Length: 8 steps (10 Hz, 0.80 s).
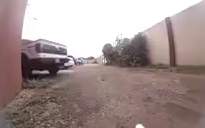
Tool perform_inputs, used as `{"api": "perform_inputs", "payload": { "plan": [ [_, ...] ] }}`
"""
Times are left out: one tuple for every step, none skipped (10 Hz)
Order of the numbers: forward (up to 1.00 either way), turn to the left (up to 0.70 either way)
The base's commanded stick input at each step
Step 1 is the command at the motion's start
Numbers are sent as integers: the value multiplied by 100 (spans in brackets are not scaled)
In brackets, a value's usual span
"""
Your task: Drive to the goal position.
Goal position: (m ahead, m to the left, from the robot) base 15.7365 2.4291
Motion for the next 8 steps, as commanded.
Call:
{"api": "perform_inputs", "payload": {
  "plan": [
    [50, 0],
    [50, 0],
    [50, 0],
    [50, 0],
    [50, 0],
    [50, 0],
    [50, 0],
    [50, 0]
  ]
}}
